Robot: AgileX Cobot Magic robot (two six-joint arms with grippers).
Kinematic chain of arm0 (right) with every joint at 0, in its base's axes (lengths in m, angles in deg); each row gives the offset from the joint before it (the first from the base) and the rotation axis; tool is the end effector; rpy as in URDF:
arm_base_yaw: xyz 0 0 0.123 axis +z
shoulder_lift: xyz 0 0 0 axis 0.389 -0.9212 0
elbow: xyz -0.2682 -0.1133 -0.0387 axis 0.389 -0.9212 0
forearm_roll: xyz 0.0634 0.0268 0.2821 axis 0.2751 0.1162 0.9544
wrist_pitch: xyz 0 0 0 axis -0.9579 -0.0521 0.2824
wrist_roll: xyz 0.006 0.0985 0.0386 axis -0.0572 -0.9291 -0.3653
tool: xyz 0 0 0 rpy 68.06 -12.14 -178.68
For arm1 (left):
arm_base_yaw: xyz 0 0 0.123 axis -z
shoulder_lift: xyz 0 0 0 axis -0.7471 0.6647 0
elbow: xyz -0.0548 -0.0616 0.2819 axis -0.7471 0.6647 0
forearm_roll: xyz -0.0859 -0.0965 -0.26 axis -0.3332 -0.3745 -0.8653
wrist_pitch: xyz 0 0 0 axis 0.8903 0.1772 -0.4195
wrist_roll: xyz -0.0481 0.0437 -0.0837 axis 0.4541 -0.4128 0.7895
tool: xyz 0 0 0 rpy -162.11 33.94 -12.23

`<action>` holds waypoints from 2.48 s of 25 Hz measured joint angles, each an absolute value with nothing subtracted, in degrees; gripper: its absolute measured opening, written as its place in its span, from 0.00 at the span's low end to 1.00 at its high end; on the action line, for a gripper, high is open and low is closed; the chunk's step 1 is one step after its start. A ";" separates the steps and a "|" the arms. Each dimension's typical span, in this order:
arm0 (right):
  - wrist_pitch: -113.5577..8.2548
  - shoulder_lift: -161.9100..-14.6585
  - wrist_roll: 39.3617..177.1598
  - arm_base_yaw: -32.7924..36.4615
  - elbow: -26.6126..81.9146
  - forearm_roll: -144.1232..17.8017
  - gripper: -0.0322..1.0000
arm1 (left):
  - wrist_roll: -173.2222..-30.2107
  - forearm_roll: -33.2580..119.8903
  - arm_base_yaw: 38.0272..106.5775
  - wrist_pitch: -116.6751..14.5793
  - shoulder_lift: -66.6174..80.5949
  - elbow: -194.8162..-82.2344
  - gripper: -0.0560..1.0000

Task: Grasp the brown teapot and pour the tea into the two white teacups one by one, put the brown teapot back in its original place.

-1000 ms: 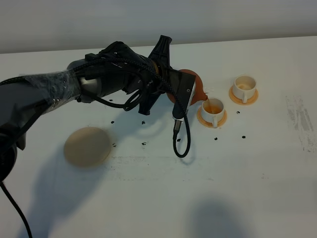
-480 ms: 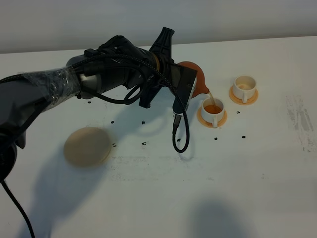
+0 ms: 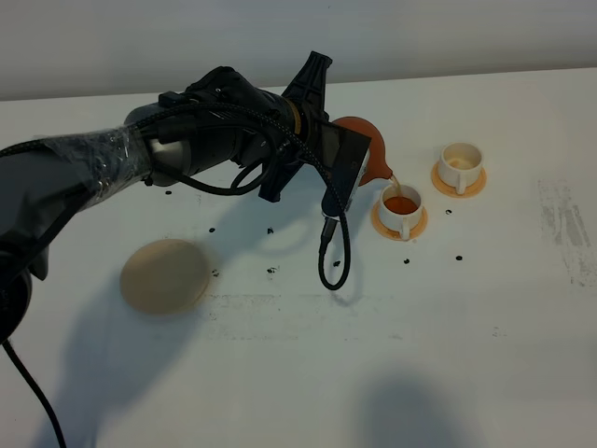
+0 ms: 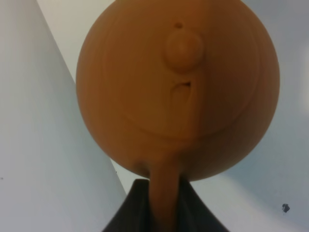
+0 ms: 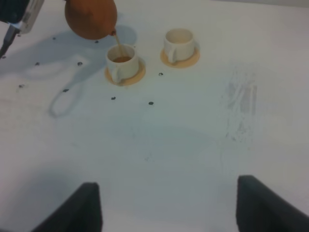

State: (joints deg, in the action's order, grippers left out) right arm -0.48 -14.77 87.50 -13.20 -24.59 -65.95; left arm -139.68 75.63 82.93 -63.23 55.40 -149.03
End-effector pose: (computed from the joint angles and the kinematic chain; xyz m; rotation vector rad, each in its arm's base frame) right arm 0.0321 0.0139 0.2846 -0.2163 2.0514 0.1888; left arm 0.4430 -0.2940 0.1682 2.0774 1.1409 0.5888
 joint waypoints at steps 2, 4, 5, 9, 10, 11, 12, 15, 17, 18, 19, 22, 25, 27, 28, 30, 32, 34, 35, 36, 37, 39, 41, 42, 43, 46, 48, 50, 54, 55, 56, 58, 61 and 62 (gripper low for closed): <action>-0.48 -14.77 87.50 -13.20 -24.59 -65.95 0.60 | -140.01 75.63 82.93 -63.23 55.40 -149.03 0.15; -0.48 -14.77 87.50 -13.20 -24.59 -65.95 0.60 | -140.20 75.63 82.93 -63.23 55.40 -149.03 0.15; -0.48 -14.77 87.50 -13.20 -24.59 -65.95 0.60 | -140.30 75.63 82.93 -63.23 55.40 -149.03 0.15; -0.48 -14.77 87.50 -13.20 -24.59 -65.95 0.60 | -140.65 75.63 82.93 -63.17 55.40 -149.03 0.15; -0.48 -14.77 87.50 -13.20 -24.59 -65.95 0.60 | -140.80 75.63 82.93 -63.17 55.40 -149.03 0.15; -0.48 -14.77 87.50 -13.20 -24.59 -65.95 0.60 | -141.07 75.63 82.93 -63.17 55.40 -149.03 0.15; -0.48 -14.77 87.50 -13.20 -24.59 -65.95 0.60 | -141.40 75.63 82.93 -63.12 55.40 -149.03 0.15; -0.48 -14.77 87.50 -13.20 -24.59 -65.95 0.60 | -142.15 75.63 82.93 -63.12 55.40 -149.03 0.15; -0.48 -14.77 87.50 -13.20 -24.59 -65.95 0.60 | -142.72 75.63 82.93 -62.77 55.40 -149.03 0.15; -0.48 -14.77 87.50 -13.20 -24.59 -65.95 0.60 | -142.88 75.63 82.93 -62.76 55.40 -149.03 0.15; -0.48 -14.77 87.50 -13.20 -24.59 -65.95 0.60 | -143.01 75.63 82.93 -62.70 55.40 -149.03 0.15; -0.48 -14.77 87.50 -13.20 -24.59 -65.95 0.60 | -143.14 75.63 82.93 -62.53 55.40 -149.03 0.15; -0.48 -14.77 87.50 -13.20 -24.59 -65.95 0.60 | -143.47 75.63 82.93 -62.11 55.40 -149.03 0.15; -0.48 -14.77 87.50 -13.20 -24.59 -65.95 0.60 | -143.85 75.70 82.93 -61.83 55.40 -149.03 0.15; -0.48 -14.77 87.50 -13.20 -24.59 -65.95 0.60 | -144.12 75.70 82.93 -61.76 55.40 -149.03 0.15; -0.48 -14.77 87.50 -13.20 -24.59 -65.95 0.60 | -144.68 75.70 82.93 -61.71 55.40 -149.03 0.15; -0.48 -14.77 87.50 -13.20 -24.59 -65.95 0.60 | -144.83 75.70 82.93 -61.60 55.40 -149.03 0.15; -0.48 -14.77 87.50 -13.20 -24.59 -65.95 0.60 | -144.83 75.70 82.93 -61.60 55.40 -149.03 0.15; -0.48 -14.77 87.50 -13.20 -24.59 -65.95 0.60 | -144.90 75.70 82.93 -61.60 55.40 -149.03 0.15; -0.48 -14.77 87.50 -13.20 -24.59 -65.95 0.60 | -145.24 75.70 82.93 -61.60 55.40 -149.03 0.15; -0.48 -14.77 87.50 -13.20 -24.59 -65.95 0.60 | -145.51 75.70 82.93 -61.60 55.40 -149.03 0.15; -0.48 -14.77 87.50 -13.20 -24.59 -65.95 0.60 | -145.92 75.70 82.93 -61.48 55.40 -149.03 0.15; -0.48 -14.77 87.50 -13.20 -24.59 -65.95 0.60 | -146.11 75.70 82.97 -61.44 55.40 -149.03 0.15; -0.48 -14.77 87.50 -13.20 -24.59 -65.95 0.60 | -146.13 75.70 82.97 -61.32 55.40 -149.03 0.15; -0.48 -14.77 87.50 -13.20 -24.59 -65.95 0.60 | -146.13 75.70 82.97 -61.25 55.40 -149.03 0.15; -0.48 -14.77 87.50 -13.20 -24.59 -65.95 0.60 | -146.13 75.70 82.97 -61.06 55.40 -149.03 0.15; -0.48 -14.77 87.50 -13.20 -24.59 -65.95 0.60 | -146.17 75.70 82.97 -61.06 55.40 -149.03 0.15; -0.48 -14.77 87.50 -13.20 -24.59 -65.95 0.60 | -146.23 75.70 82.97 -61.06 55.40 -149.03 0.15; -0.48 -14.77 87.50 -13.20 -24.59 -65.95 0.60 | -146.23 75.70 82.97 -61.06 55.40 -149.03 0.15; -0.48 -14.77 87.50 -13.20 -24.59 -65.95 0.60 | -146.23 75.70 82.97 -61.06 55.40 -149.03 0.15; -0.48 -14.77 87.50 -13.20 -24.59 -65.95 0.60 | -146.23 75.70 82.97 -61.06 55.40 -149.03 0.15; -0.48 -14.77 87.50 -13.20 -24.59 -65.95 0.60 | -146.23 75.70 82.97 -61.06 55.40 -149.03 0.15; -0.48 -14.77 87.50 -13.20 -24.59 -65.95 0.60 | -146.23 75.70 82.97 -61.06 55.40 -149.08 0.15; -0.48 -14.77 87.50 -13.20 -24.59 -65.95 0.60 | -146.17 75.70 82.97 -61.06 55.40 -149.08 0.15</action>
State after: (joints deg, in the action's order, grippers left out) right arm -0.48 -14.77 87.50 -13.20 -24.59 -65.95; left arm -146.17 75.70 82.97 -61.06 55.40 -149.08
